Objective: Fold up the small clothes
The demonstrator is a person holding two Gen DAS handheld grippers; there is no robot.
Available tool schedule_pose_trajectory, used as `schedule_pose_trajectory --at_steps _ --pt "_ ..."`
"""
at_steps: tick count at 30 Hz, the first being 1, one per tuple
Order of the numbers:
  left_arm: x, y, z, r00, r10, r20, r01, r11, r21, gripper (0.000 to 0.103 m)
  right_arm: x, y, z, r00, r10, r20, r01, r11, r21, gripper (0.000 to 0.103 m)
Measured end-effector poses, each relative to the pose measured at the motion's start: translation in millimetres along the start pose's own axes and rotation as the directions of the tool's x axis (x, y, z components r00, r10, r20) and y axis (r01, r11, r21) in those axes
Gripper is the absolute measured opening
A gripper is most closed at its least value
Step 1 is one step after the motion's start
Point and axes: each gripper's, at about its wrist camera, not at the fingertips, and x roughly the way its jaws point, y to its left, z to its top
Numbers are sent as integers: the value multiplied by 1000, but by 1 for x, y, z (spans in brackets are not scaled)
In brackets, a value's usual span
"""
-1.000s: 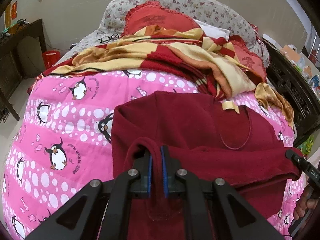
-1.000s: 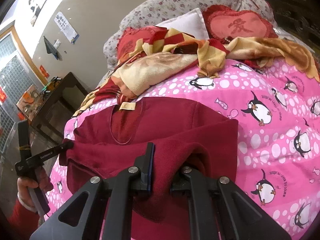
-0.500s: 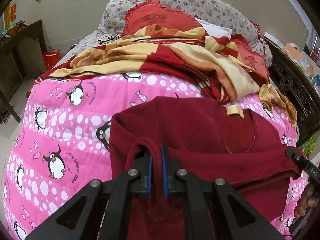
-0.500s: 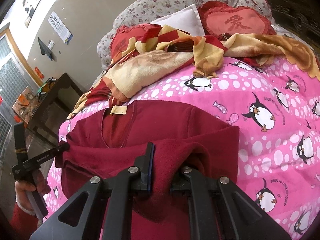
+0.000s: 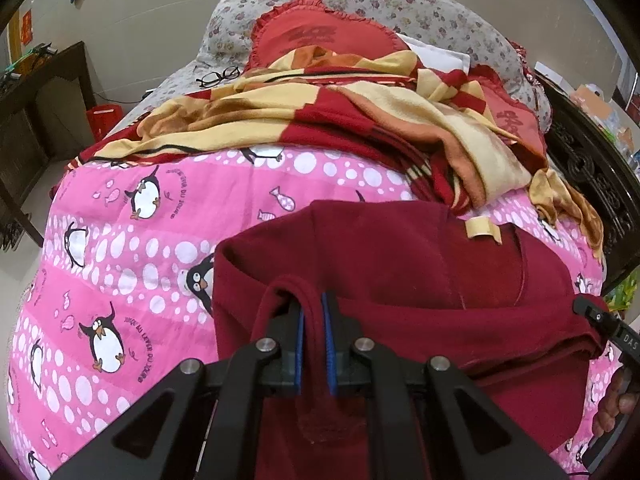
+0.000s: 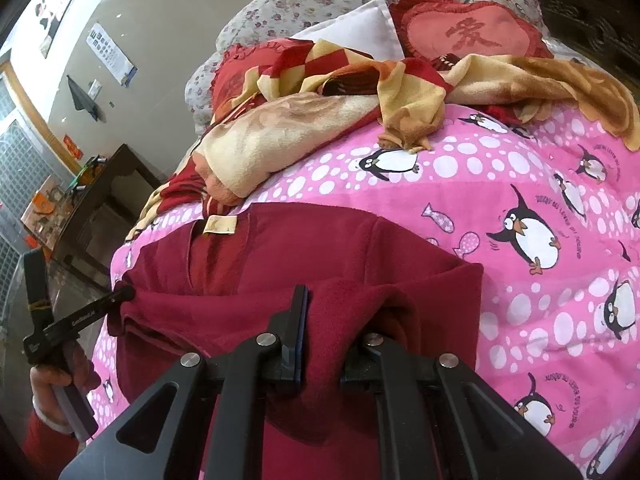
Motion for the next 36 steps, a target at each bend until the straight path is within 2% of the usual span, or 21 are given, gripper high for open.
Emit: schedule_pose_trajectory --at_steps 8,20,31,36 --pt "13 0 1 1000 16 -12 -16 1000 -4 9 8 -3 4 1000 8 -22 -8 1000 8 27" --pt "19 -1 2 1000 27 -15 -27 1000 -5 9 -6 6 5 999 36 -30 -36 999 -6 31" --pt "23 1 8 999 15 -31 -15 1000 -2 12 5 -8 14 994 96 -43 -90 987 134 34" --pt "21 8 18 998 -39 -51 37 999 -31 14 8 -25 22 980 197 -40 -181 952 245 36"
